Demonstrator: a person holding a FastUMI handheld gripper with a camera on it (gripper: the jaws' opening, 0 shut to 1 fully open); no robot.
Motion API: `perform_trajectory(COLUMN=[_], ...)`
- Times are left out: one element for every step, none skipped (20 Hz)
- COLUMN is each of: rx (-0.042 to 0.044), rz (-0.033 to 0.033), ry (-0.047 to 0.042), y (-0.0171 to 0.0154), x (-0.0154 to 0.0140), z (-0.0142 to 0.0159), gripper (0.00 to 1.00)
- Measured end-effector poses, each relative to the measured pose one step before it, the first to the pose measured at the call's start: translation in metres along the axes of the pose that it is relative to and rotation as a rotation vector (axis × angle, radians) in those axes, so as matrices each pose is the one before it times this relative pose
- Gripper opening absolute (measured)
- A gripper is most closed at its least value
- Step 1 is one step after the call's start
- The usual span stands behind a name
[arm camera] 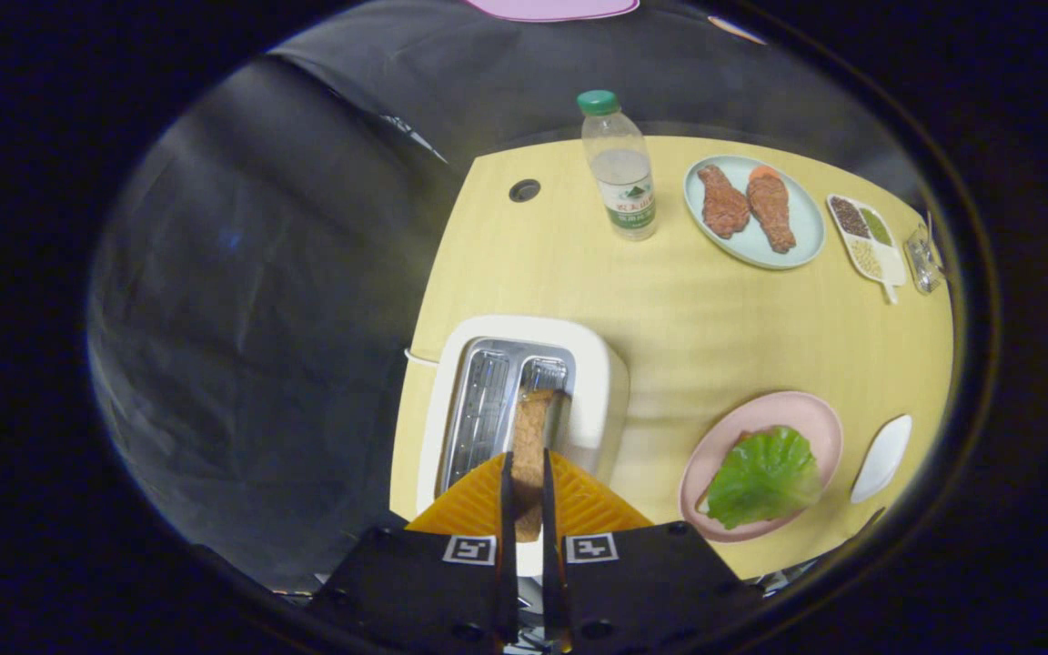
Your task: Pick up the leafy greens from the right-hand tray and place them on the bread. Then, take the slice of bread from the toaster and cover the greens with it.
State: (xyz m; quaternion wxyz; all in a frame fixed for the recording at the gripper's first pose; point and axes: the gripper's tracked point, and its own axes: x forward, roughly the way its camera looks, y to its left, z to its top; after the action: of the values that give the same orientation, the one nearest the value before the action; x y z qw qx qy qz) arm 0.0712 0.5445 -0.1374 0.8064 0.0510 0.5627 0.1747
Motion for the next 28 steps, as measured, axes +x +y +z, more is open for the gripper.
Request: perform_trajectory(rx=[-0.00456,0.00083,0.00397,0.00542,0.00472,0.00853,0.01768,0.02124,0.01991,0.01729,0.01901,0.01848,0.01331,0.01546,0.01940,0.01904,0.01831,0.02139,0.02213,0.01987,0.01953,0.01886,0.01992,0.01872,0.01384,0.01046,0.00180,-0.00343], rz=[0.00441,0.00628,0.00869,0.00843,0.01041,0.01568,0.01724,0.01729,0.01749,0.01529,0.01674,0.01693,0.01434,0.01259,0.01485,0.01279,0.01102,0.00689,0.00532,-0.00193,-0.00910,-0.00920,-0.00556,-0.00490,-0.00557,-0.01071,-0.01584,-0.02038], ry=[-0.00526,-0.00129,-0.00064,-0.00611,-0.00506,0.00247,0.00227,-0.00203,-0.00290,-0.00594,-0.00833,-0.00995,-0.00912,-0.01474,-0.01216,-0.01205,-0.01154,-0.01387,-0.00769,0.00003,-0.00214,0.00500,0.00987,0.00912,0.01131,0.00661,0.00087,0.00191], y=[0.00024,0.00035,0.00122,0.00123,0.00020,0.00073,-0.00011,-0.00013,-0.00134,-0.00258,-0.00283,-0.00187,-0.00389,-0.00387,-0.00405,-0.00458,-0.00648,-0.00853,-0.00898,-0.01223,-0.01438,-0.01498,-0.01380,-0.01648,-0.01409,-0.01475,-0.01637,-0.01638], x=[-0.00265,-0.00319,-0.00378,-0.00436,-0.00486,-0.00608,-0.00689,-0.00758,-0.00868,-0.00977,-0.00966,-0.01092,-0.00998,-0.01054,-0.00960,-0.00974,-0.00810,-0.00649,-0.00447,-0.00240,-0.00079,0.00263,0.00383,0.00524,0.00664,0.00700,0.00862,0.01077], z=[0.00166,-0.00053,0.00098,0.00212,0.00270,-0.00036,0.00092,0.00047,0.00203,0.00226,0.00391,0.00253,0.00435,0.00371,0.00445,0.00342,0.00347,0.00316,0.00101,-0.00196,-0.00210,-0.00381,-0.00497,-0.00618,-0.00527,-0.00453,-0.00243,-0.00332], gripper=[0.14,0.14,0.14,0.14,0.14,0.14,0.14,0.14,0.14,0.14,0.14,0.14,0.14,0.14,0.14,0.14,0.14,0.14,0.14,0.14,0.14,0.14,0.14,0.14,0.14,0.14,0.14,0.14])
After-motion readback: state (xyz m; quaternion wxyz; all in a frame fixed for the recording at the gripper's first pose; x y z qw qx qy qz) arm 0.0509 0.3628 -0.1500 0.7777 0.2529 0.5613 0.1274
